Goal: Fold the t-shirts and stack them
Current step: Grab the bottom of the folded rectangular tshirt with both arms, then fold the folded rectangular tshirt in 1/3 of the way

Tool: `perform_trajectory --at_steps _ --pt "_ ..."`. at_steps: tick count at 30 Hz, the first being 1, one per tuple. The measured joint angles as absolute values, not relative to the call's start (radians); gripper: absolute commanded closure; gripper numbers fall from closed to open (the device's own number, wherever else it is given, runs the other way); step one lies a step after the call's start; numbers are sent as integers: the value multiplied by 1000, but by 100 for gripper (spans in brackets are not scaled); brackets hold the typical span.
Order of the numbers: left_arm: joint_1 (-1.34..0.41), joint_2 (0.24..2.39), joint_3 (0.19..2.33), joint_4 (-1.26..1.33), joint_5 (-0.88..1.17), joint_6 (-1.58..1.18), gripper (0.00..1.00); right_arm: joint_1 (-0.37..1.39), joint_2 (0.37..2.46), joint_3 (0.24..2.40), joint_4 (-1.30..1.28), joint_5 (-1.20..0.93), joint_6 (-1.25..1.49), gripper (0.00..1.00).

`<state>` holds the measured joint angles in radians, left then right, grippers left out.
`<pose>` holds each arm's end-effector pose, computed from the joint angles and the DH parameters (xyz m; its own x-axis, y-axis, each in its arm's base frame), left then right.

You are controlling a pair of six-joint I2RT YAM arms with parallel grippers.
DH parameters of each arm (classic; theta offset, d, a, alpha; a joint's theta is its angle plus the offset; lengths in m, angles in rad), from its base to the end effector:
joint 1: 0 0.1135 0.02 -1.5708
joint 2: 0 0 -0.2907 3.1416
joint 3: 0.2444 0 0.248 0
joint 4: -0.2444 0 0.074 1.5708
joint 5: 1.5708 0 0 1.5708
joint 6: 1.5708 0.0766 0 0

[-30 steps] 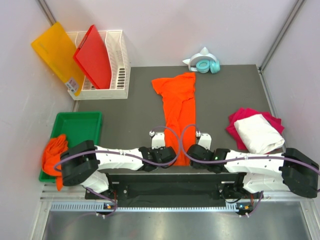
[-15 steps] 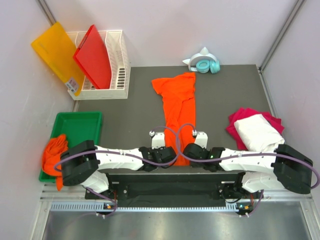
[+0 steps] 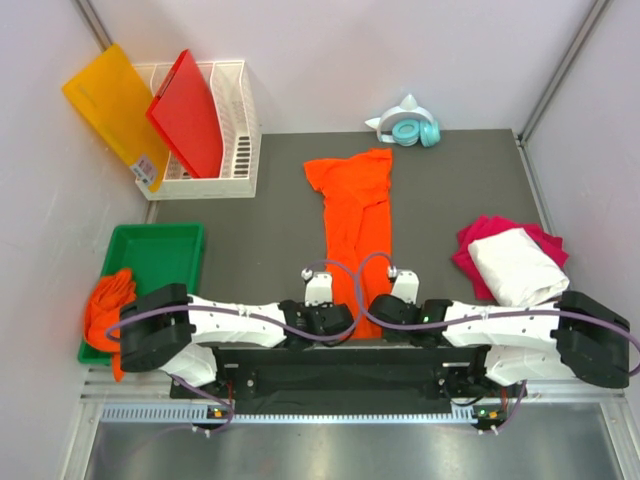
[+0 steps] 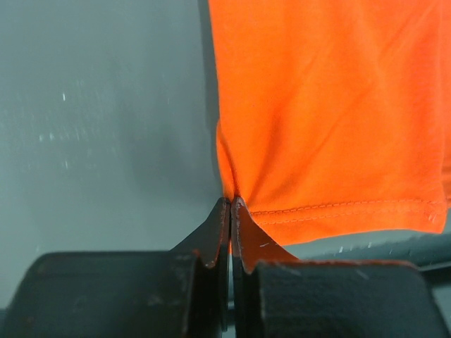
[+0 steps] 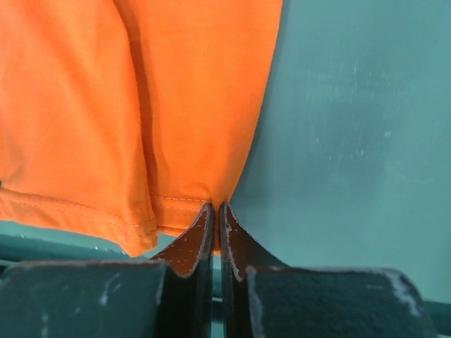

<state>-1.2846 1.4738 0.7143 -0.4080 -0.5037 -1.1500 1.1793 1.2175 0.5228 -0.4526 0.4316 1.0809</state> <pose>0.1097 -0.2419 0.1509 -0.8241 -0.0311 -0.5655 0.0844 0.9806 -0.1769 0.1066 0.1742 0.1474 -0.8466 0.0495 -0.5299 -0.0572 0.9814 0.1832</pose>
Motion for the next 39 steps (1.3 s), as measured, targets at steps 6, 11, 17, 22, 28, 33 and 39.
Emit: perform_trajectory --at_steps 6,11,17,22,28,33,39 --pt "-1371 1450 715 -480 -511 -1196 100 1255 1209 524 -503 461 1132 100" --pt "-1456 1441 716 -529 -523 -1261 100 1338 1193 525 -568 475 1193 100" --pt "-1490 1425 766 -615 -572 -1308 100 1359 1120 562 -720 514 1235 100" --pt "-1491 1354 835 -692 -660 -1315 100 1355 1065 675 -826 591 1227 100" --pt "-1491 1324 909 -768 -768 -1317 100 1300 1060 743 -862 651 1172 100" --pt "-1473 1313 941 -809 -828 -1314 100 1212 1058 758 -849 665 1095 100" --pt "-1372 1282 950 -778 -844 -1250 100 1068 1063 810 -762 650 958 100"
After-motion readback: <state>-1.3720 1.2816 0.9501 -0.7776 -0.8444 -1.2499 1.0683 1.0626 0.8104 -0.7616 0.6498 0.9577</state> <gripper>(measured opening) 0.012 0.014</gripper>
